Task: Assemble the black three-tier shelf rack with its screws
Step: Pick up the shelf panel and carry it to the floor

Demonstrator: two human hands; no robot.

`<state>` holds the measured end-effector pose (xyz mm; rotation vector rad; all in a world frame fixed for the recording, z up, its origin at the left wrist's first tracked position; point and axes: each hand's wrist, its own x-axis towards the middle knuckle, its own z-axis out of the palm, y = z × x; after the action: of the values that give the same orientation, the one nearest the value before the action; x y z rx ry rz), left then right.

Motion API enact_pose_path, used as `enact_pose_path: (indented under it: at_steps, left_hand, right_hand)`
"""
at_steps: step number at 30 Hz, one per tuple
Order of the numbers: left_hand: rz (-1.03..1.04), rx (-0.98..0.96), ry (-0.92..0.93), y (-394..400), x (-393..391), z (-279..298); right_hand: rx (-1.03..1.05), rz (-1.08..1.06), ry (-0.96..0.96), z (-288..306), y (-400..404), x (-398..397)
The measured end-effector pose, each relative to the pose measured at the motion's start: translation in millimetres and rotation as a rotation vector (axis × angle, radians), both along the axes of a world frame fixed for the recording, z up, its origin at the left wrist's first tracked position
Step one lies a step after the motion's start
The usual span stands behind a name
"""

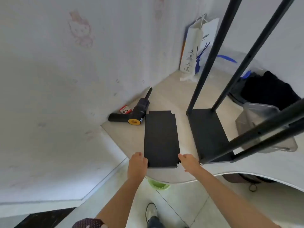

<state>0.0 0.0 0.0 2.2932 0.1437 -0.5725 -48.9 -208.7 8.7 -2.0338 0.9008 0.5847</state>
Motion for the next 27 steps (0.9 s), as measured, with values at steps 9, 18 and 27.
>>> enact_pose_path:
  at_steps: [9, 18, 27]
  left_hand:
    - [-0.069, 0.053, 0.195, -17, 24, -27]
    - [0.090, -0.098, 0.252, -20, 27, -25]
    - [0.289, -0.361, 0.401, -16, 47, -3]
  right_hand:
    - [0.208, -0.213, 0.017, -15, 3, 25]
    - [0.292, -0.309, 0.024, -16, 3, 30]
    - [0.410, -0.531, -0.071, -12, 5, 25]
